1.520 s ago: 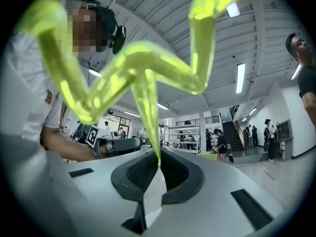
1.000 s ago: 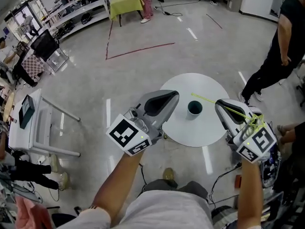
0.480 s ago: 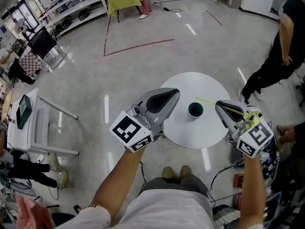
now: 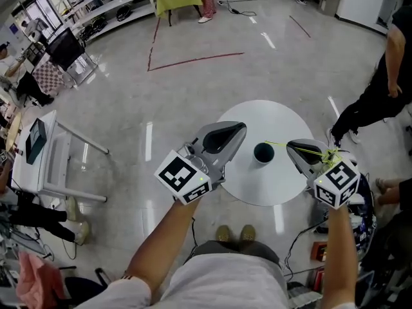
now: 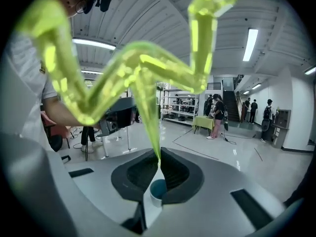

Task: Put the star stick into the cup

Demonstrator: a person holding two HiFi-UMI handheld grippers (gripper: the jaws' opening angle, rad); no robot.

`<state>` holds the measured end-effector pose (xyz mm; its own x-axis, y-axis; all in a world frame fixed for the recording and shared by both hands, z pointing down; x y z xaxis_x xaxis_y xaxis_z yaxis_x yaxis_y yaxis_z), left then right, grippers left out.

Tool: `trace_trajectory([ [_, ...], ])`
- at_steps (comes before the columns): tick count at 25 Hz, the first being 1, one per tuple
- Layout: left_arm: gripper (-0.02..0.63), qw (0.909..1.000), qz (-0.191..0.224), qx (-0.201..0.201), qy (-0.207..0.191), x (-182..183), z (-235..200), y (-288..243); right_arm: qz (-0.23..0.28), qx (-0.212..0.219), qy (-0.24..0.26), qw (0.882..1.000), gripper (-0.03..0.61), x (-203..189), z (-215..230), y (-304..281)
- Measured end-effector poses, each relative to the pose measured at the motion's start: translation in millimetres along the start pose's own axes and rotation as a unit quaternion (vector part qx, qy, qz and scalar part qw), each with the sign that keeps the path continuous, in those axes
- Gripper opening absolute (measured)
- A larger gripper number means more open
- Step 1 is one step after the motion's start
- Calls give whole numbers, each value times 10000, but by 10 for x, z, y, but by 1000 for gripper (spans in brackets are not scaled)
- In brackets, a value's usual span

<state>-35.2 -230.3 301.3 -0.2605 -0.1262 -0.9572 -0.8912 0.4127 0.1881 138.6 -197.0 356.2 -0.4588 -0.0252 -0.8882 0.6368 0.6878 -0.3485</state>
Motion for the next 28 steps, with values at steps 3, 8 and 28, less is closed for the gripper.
trace_trajectory([
  [3, 14, 10000, -20, 74, 35, -62, -11, -43, -84, 114, -71, 9999, 20, -99, 24, -81],
  [8, 14, 9998, -73, 195, 66, -142, -36, -58, -321, 290, -18, 9991, 20, -253, 9, -238],
  [28, 15, 9978, -441, 429, 256, -583, -221, -126, -1243, 1018, 218, 9868, 20, -842, -68, -843],
])
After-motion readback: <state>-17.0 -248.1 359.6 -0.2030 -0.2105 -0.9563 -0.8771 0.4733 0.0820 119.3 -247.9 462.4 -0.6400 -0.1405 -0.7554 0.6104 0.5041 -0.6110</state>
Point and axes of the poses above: the fingertips, and each gripper's own axes: y backward along the fingers, z to its right, x out of its top, the point moved 4 cm from there along y, backward along the fingers, and after that the axes turned 13 degrees about y, right-handed, at the moved point
